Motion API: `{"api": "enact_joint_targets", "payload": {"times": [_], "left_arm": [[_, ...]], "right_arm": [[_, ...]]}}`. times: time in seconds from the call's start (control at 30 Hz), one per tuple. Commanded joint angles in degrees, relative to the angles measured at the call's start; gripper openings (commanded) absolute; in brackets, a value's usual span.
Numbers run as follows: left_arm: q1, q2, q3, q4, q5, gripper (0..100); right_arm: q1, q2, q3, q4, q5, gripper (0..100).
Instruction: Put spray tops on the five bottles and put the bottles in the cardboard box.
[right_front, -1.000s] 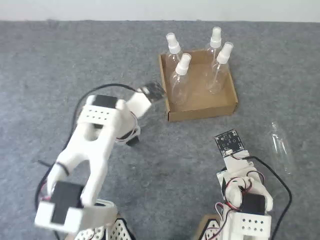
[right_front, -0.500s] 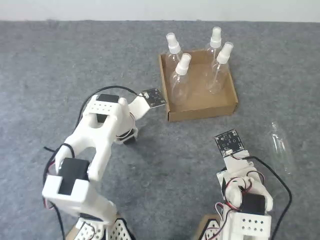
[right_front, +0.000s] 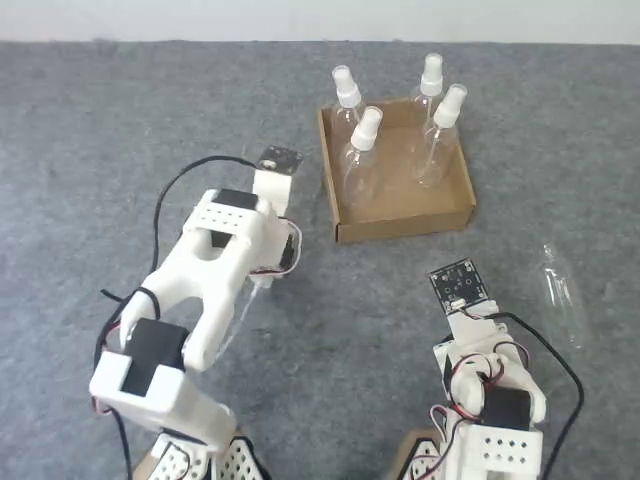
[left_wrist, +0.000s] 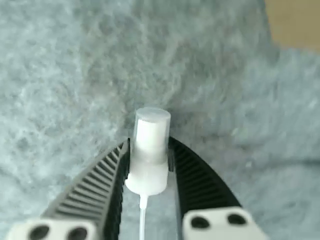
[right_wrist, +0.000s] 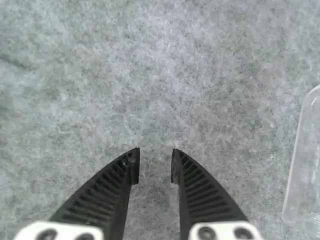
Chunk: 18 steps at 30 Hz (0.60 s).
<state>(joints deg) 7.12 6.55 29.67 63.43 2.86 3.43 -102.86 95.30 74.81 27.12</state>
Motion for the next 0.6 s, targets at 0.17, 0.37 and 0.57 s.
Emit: {"api": "enact_joint_targets", "payload": {"times": [0.17, 0.37, 0.57], "left_arm": [[1.05, -2.02, 5.41, -10.37, 12.84, 2], [1.49, -2.11, 5.23, -10.55, 12.84, 2], [1.58, -2.11, 4.97, -10.37, 12.84, 2]], "right_arm": [[-0.13, -0.48, 1.14, 0.31, -0.35, 6.8], [-0.13, -0.48, 1.14, 0.31, -0.35, 6.8], [-0.13, -0.48, 1.14, 0.31, -0.35, 6.8]]}}
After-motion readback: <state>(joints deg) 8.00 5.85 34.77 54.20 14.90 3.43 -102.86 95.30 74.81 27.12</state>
